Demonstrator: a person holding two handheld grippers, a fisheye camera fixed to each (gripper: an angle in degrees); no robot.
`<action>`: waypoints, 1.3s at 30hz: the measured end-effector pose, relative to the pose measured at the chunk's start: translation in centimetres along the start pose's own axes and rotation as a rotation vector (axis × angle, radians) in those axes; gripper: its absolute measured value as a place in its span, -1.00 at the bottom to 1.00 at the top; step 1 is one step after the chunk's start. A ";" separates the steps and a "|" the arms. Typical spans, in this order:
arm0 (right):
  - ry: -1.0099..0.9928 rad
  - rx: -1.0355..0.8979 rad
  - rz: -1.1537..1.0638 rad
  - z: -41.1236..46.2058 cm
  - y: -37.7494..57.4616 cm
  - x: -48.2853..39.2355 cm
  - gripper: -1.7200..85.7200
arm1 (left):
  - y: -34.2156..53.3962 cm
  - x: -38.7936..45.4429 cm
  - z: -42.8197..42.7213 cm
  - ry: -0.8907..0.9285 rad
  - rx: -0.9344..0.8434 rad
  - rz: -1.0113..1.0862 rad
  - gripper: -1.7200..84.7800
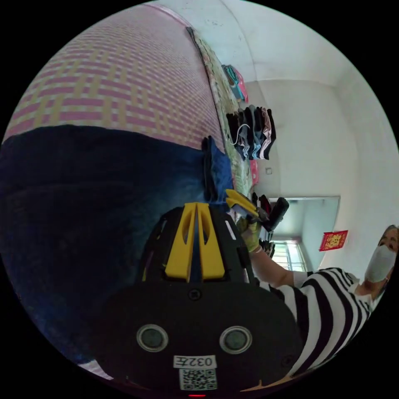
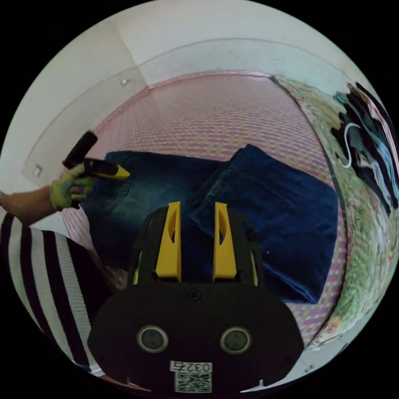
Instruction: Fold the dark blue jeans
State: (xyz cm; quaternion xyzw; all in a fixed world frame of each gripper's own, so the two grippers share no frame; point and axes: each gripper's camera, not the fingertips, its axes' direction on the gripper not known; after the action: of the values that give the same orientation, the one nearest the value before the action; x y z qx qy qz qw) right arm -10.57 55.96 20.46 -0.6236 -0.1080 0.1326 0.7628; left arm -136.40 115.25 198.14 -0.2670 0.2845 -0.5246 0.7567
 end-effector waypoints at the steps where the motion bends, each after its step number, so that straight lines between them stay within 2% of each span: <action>1: 0.042 -0.031 -0.047 1.2 0.1 -1.1 -0.67 | -1.4 0.4 1.5 -0.001 -0.040 -0.009 -0.99; 6: 0.127 -0.062 -0.072 4.1 1.4 -2.0 -0.67 | -5.4 1.5 5.5 0.054 -0.107 -0.016 -0.96; 9: 0.173 -0.054 -0.106 4.5 2.0 -2.1 -0.78 | -7.4 1.0 7.3 0.082 -0.130 -0.077 -0.87; 14: 0.028 0.004 -0.009 2.5 2.0 1.1 -0.86 | -10.6 -0.5 9.6 0.121 -0.189 -0.151 -0.70; 19: -0.048 0.121 0.018 -1.8 2.4 3.0 -0.86 | -12.8 -0.6 10.9 0.153 -0.178 -0.165 -0.67; 24: -0.041 0.116 -0.018 -3.2 2.2 3.9 -0.86 | -15.7 0.0 13.0 0.251 -0.134 -0.167 -0.65; 27: -0.034 0.099 -0.039 -3.3 1.8 3.8 -0.87 | -17.6 1.1 14.6 0.195 -0.171 -0.151 -0.72; 29: -0.004 0.089 -0.071 -3.9 1.4 3.2 -0.86 | -18.3 2.3 14.7 0.133 -0.153 -0.076 -0.93; 35: 0.011 0.138 -0.165 -8.4 0.3 0.0 -0.86 | -15.0 6.7 10.8 -0.012 -0.094 0.190 -0.99; 39: -0.062 0.085 -0.226 -8.3 -0.6 -3.1 -0.87 | -11.4 5.0 7.8 -0.115 -0.073 0.177 -0.99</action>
State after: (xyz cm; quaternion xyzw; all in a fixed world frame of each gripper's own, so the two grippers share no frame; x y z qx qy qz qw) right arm -10.66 47.13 19.36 -0.5700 -0.1953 0.0694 0.7951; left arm -136.72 107.81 210.78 -0.2978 0.2822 -0.4288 0.8049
